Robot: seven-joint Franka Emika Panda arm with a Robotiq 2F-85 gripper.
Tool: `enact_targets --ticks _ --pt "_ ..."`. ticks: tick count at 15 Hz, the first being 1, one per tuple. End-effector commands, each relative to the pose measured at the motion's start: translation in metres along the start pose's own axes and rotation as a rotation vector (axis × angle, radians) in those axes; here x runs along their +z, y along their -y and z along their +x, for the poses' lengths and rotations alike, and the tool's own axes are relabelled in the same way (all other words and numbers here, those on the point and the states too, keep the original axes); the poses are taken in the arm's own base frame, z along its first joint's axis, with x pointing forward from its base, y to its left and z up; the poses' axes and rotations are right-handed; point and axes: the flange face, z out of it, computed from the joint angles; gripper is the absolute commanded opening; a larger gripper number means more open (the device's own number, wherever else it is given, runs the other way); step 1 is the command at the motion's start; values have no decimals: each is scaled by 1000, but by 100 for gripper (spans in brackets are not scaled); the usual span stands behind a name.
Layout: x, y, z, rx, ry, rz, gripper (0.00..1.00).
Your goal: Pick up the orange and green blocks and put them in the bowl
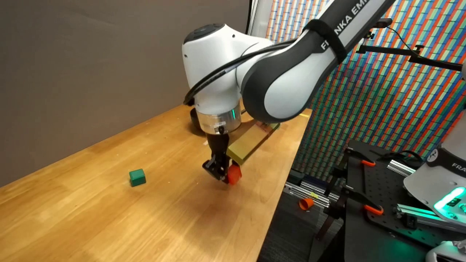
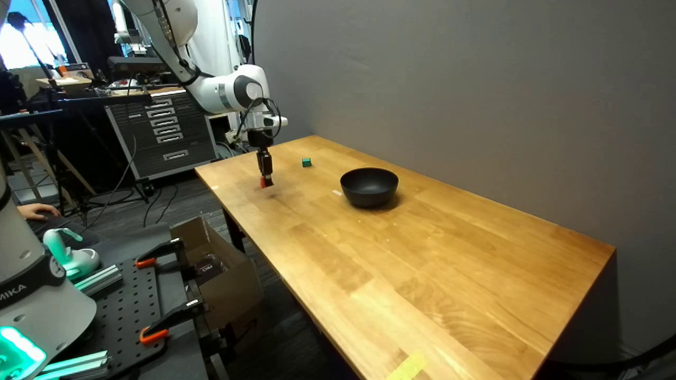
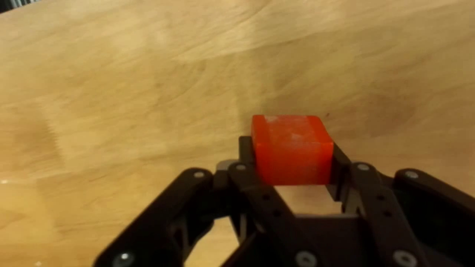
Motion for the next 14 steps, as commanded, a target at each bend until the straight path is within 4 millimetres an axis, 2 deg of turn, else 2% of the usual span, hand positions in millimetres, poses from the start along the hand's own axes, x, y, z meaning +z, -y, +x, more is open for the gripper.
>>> enact_targets --ticks 1,4,7,14 --pt "-53 -42 32 134 -130 -80 21" --pt "-74 -70 74 240 -203 -117 21" --pt "-80 -94 113 303 -231 -140 21" --pt "-49 -165 211 409 -240 -224 21"
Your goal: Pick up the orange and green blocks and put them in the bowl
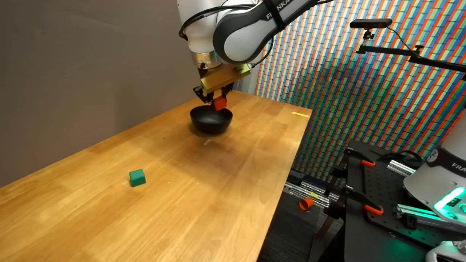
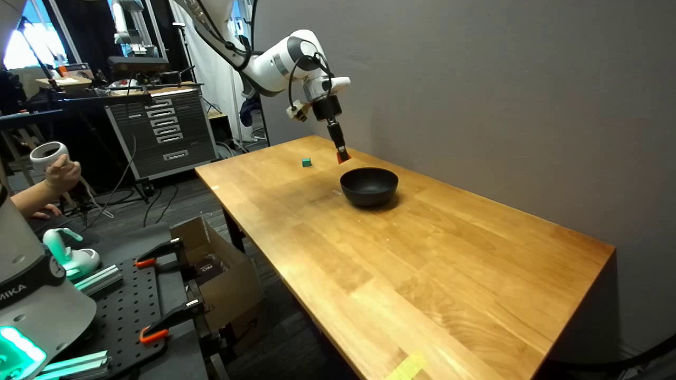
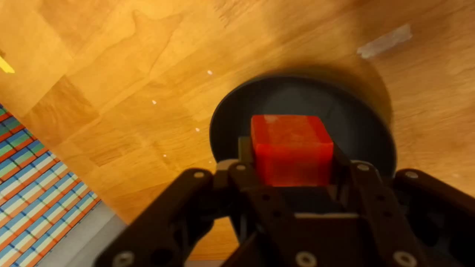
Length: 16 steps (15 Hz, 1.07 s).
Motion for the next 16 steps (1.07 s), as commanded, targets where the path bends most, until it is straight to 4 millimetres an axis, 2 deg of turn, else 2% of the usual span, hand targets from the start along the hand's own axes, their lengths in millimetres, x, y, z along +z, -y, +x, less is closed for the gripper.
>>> enact_targets --ticks 1,2,4,5,7,12,14,16 --pt "25 2 53 35 -16 -50 21" --pt "32 2 62 39 0 -46 71" --pt "36 9 68 35 17 -25 77" --pt "35 15 67 24 33 -2 85" --pt "23 34 53 -23 95 85 100" --pt "-37 101 -12 -153 259 318 100" --pt "-54 125 -37 -215 323 397 100" --pt "-62 147 -61 -275 362 425 100"
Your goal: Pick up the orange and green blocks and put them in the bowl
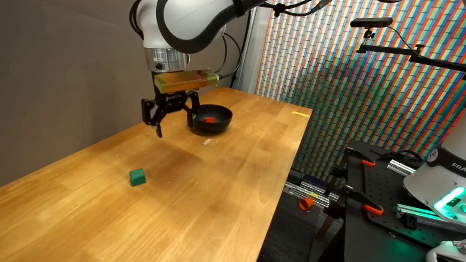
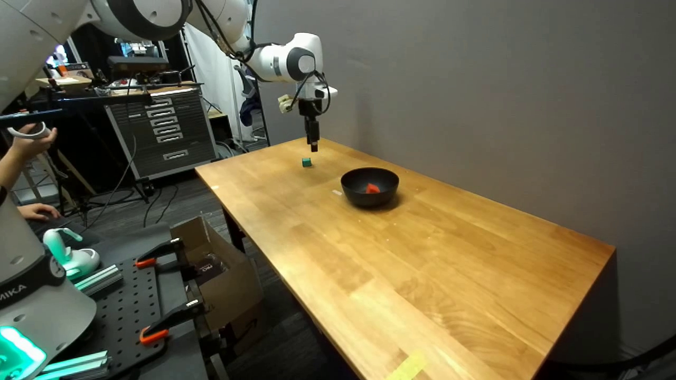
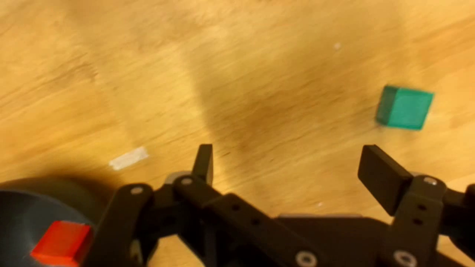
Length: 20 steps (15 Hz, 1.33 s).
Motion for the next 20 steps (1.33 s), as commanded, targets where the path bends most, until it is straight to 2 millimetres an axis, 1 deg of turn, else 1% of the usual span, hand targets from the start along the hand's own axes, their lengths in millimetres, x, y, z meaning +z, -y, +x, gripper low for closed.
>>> enact_targets --ticks 1,3,4,5,6,10,11,14,20 --pt "7 35 -17 -86 79 40 100" --pt "33 50 -25 -69 123 20 100" --pt "48 54 -25 -52 145 5 100" --pt "56 59 -28 -53 154 -4 100" --pt "70 62 -26 -44 128 -34 100" --pt "97 75 -23 -2 142 -16 100" --pt "99 77 -22 1 146 -4 100" --pt "93 86 -17 5 126 51 100" --pt "74 100 -15 1 57 93 100"
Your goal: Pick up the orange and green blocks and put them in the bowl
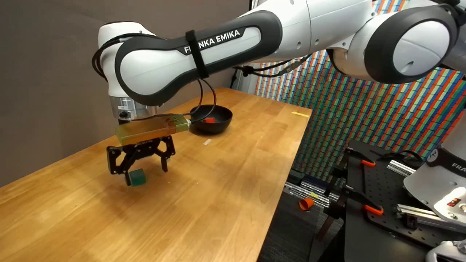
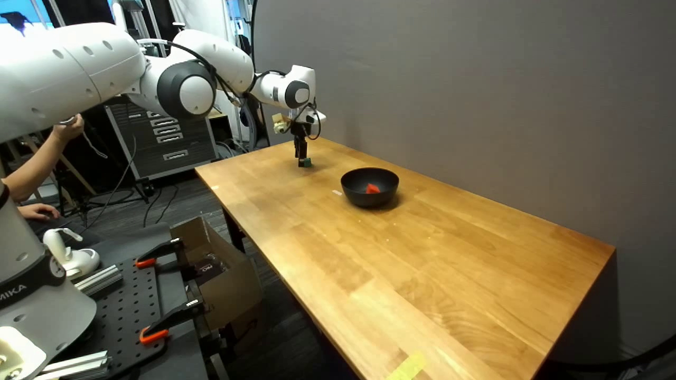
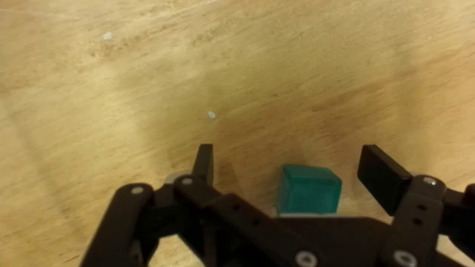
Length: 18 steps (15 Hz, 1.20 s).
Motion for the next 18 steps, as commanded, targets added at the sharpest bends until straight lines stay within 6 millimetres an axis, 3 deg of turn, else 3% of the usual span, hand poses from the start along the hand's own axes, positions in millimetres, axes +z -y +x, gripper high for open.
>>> enact_targets --ticks 1,5,9,10,11,18 --pt "-11 12 -1 7 -30 35 100" --pt "-7 20 -2 0 -123 3 100" --pt "9 20 -4 -10 -201 -63 100" --pt "14 19 -3 -12 -216 -75 75" --pt "17 19 -3 -13 -233 -86 74" --pt "9 18 4 -17 -343 -141 18"
